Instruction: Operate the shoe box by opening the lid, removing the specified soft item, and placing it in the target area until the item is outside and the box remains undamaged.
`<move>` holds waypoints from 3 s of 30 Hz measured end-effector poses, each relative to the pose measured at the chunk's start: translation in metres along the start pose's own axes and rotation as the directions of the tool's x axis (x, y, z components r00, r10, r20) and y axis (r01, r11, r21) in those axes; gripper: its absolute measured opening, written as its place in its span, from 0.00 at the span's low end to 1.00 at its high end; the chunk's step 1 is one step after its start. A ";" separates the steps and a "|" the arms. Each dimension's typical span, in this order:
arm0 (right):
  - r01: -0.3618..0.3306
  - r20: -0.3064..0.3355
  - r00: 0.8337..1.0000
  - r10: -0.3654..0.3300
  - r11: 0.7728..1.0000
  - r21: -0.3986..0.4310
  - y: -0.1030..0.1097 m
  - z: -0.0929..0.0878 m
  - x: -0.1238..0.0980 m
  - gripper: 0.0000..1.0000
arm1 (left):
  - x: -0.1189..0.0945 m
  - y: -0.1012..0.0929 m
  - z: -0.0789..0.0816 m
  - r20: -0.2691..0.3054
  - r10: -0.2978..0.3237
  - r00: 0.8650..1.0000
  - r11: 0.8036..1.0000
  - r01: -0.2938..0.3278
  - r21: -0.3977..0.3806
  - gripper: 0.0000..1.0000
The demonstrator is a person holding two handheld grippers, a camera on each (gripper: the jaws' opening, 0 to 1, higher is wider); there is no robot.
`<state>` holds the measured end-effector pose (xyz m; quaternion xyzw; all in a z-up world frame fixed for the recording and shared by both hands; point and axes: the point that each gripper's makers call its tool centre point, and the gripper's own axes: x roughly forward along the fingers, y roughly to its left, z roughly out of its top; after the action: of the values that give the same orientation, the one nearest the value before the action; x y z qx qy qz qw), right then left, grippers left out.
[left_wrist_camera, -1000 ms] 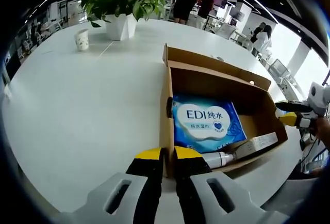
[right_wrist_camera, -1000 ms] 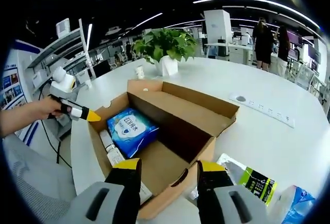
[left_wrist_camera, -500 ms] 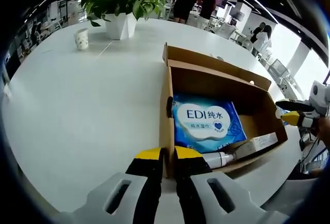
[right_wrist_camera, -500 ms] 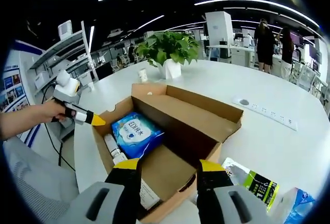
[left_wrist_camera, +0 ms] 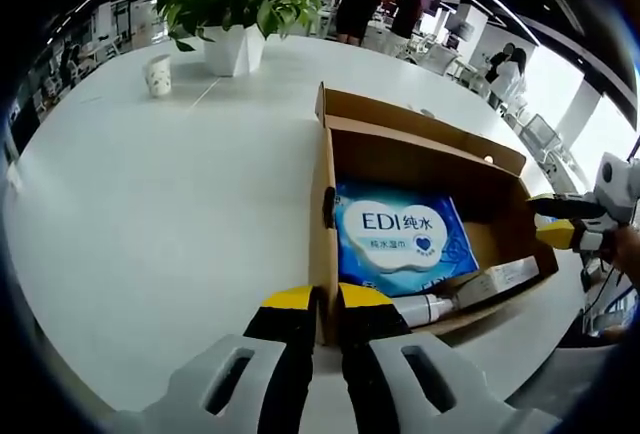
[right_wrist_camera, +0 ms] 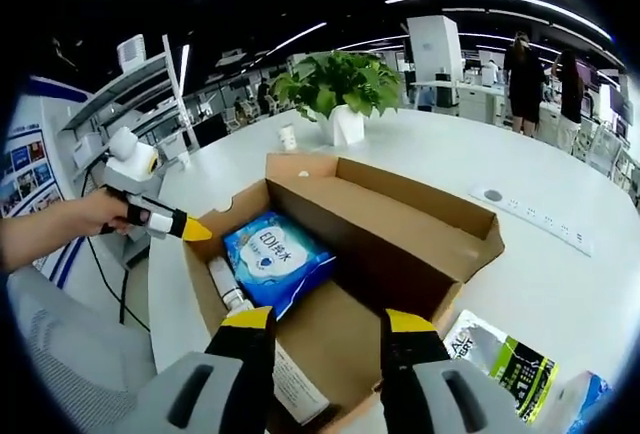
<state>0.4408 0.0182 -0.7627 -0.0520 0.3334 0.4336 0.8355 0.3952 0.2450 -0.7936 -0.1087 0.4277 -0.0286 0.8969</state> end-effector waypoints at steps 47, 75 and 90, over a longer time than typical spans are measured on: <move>-0.022 -0.158 0.986 0.055 0.979 0.204 0.012 -0.007 0.086 0.23 | 0.001 -0.001 -0.002 -0.014 0.007 1.000 1.000 -0.006 0.025 0.05; -0.060 -0.148 0.982 0.118 0.935 0.348 0.023 -0.003 0.097 0.00 | 0.003 0.000 -0.001 -0.008 0.004 1.000 1.000 -0.004 0.020 0.05; -0.061 -0.120 0.988 0.101 0.953 0.296 0.028 0.016 0.087 0.00 | 0.003 0.001 -0.001 -0.005 0.006 1.000 1.000 -0.006 0.022 0.05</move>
<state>0.4628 0.1012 -0.7973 0.0566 0.4506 0.4094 0.7913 0.3963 0.2451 -0.7960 -0.0975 0.4297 -0.0307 0.8972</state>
